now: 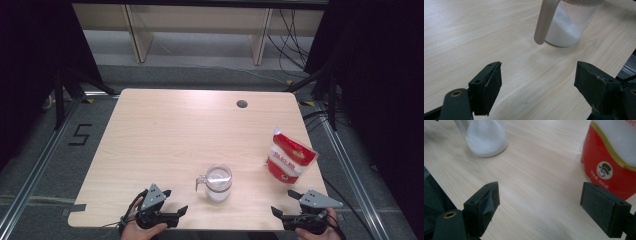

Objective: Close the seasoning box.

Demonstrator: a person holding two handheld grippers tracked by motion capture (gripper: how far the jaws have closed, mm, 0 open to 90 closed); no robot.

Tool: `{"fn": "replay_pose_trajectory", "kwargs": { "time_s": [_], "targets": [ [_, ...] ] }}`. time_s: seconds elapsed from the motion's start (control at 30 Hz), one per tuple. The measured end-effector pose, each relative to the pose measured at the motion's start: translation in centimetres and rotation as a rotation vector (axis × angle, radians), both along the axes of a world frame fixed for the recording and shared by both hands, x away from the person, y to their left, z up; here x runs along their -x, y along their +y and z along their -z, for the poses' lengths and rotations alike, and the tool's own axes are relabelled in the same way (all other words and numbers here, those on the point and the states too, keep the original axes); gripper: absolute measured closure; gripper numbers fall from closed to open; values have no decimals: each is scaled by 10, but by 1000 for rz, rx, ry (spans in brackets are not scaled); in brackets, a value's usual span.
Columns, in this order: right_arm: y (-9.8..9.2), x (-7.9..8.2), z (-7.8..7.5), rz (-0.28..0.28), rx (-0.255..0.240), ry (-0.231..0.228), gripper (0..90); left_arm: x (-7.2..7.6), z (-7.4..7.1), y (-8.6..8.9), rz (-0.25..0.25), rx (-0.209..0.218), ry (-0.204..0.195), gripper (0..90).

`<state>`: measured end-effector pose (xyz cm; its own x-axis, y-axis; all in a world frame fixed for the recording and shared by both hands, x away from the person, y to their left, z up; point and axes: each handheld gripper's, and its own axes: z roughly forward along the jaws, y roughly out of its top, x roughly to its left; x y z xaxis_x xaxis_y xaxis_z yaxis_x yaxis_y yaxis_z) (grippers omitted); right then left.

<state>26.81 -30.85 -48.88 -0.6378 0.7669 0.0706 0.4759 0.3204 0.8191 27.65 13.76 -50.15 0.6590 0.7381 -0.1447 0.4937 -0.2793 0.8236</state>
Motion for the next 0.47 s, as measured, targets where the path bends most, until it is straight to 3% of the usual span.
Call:
{"fn": "replay_pose_trajectory", "kwargs": {
  "time_s": [0.03, 0.07, 0.13, 0.23, 0.3, 0.37, 0.47],
  "targets": [
    [1, 0, 1, -1, 0, -1, 165, 0, 1, 0, -3, -4, 5, 215],
    [2, 2, 0, -5, 4, 27, 166, 0, 1, 0, -7, 8, 7, 214],
    [1, -1, 1, -29, 29, -9, 166, -1, 2, 0, -6, 9, 5, 214],
    [3, 0, 1, -7, 10, 10, 166, -1, 2, 0, -12, 12, 6, 213],
    [2, 0, 1, -5, 15, -1, 166, -1, 2, 0, -17, 12, 6, 208],
    [2, -1, 1, -7, 11, -1, 167, -2, 2, 2, -13, -10, 2, 202],
    [0, 1, 0, 15, 1, 2, 175, -3, 3, 2, -47, 7, -9, 203]
  ]
}}
